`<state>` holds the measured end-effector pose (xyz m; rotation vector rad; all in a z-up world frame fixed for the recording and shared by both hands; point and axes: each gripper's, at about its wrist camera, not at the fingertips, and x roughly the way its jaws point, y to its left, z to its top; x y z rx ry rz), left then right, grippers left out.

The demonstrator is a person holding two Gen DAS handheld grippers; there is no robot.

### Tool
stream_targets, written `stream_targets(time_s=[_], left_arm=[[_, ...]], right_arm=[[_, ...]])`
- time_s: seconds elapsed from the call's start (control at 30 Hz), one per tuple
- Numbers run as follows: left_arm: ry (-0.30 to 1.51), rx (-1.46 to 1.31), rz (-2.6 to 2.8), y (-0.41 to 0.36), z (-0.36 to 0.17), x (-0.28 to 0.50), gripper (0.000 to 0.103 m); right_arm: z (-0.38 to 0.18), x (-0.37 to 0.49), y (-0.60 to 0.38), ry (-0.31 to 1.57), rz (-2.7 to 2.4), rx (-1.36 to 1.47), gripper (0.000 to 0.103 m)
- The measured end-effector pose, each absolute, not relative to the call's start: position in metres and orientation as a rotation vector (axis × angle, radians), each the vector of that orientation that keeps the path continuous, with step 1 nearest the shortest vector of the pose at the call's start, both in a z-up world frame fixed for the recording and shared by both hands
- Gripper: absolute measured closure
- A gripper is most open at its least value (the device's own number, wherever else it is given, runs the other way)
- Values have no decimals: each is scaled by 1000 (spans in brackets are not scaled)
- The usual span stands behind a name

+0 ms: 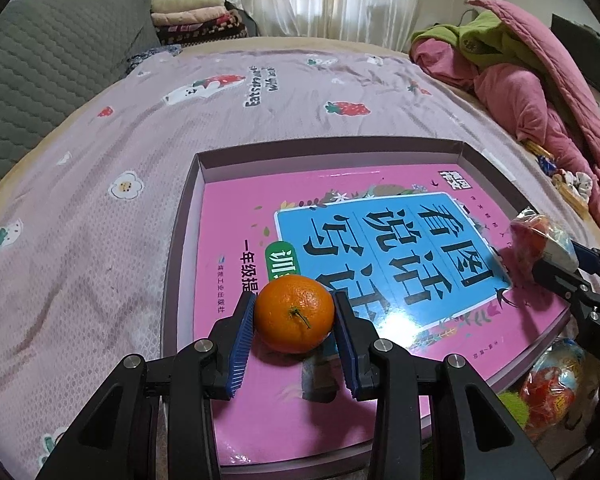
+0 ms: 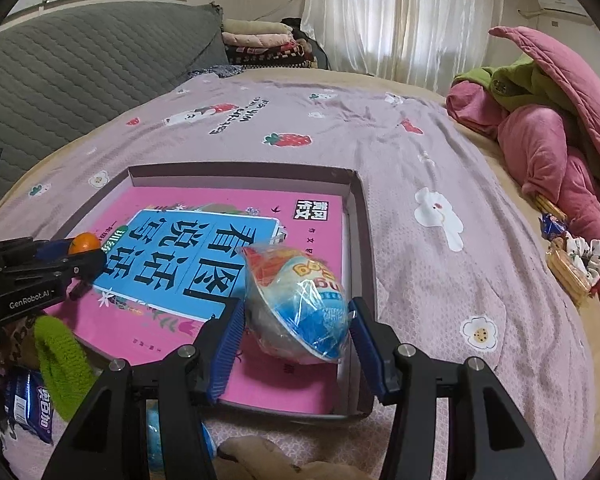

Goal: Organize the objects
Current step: 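Lower the orange onto the pink book and open the left gripper while the right releases the egg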

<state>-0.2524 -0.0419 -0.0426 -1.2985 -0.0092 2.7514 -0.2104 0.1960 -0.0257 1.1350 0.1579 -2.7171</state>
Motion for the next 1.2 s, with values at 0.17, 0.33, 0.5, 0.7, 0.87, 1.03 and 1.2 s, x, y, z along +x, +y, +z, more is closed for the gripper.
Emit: stream_targets(time_s=[0.17, 0.33, 0.5, 0.7, 0.87, 1.03, 1.2], left_arm=[[-31, -1310, 2740, -45, -42, -253, 64], [-43, -1327, 2724, -46, -42, -255, 64], [-50, -1354, 2707, -46, -44, -255, 63], [-43, -1361, 2700, -45, -43, -252, 55], [-38, -1366, 2701, -45, -43, -248, 54], [-32, -1347, 2721, -46, -38, -244, 49], [-52, -1317, 2747, -50, -31, -238, 44]], right_arm=[[-26, -211, 195, 165, -2715, 1142, 49], [-27, -211, 196, 162, -2710, 1147, 49], [-27, -210, 196, 163, -2706, 1150, 49], [-27, -209, 195, 161, -2705, 1149, 49], [-26, -207, 196, 165, -2705, 1145, 48], [-22, -204, 196, 165, -2710, 1124, 43], [-19, -204, 199, 156, -2716, 1113, 43]])
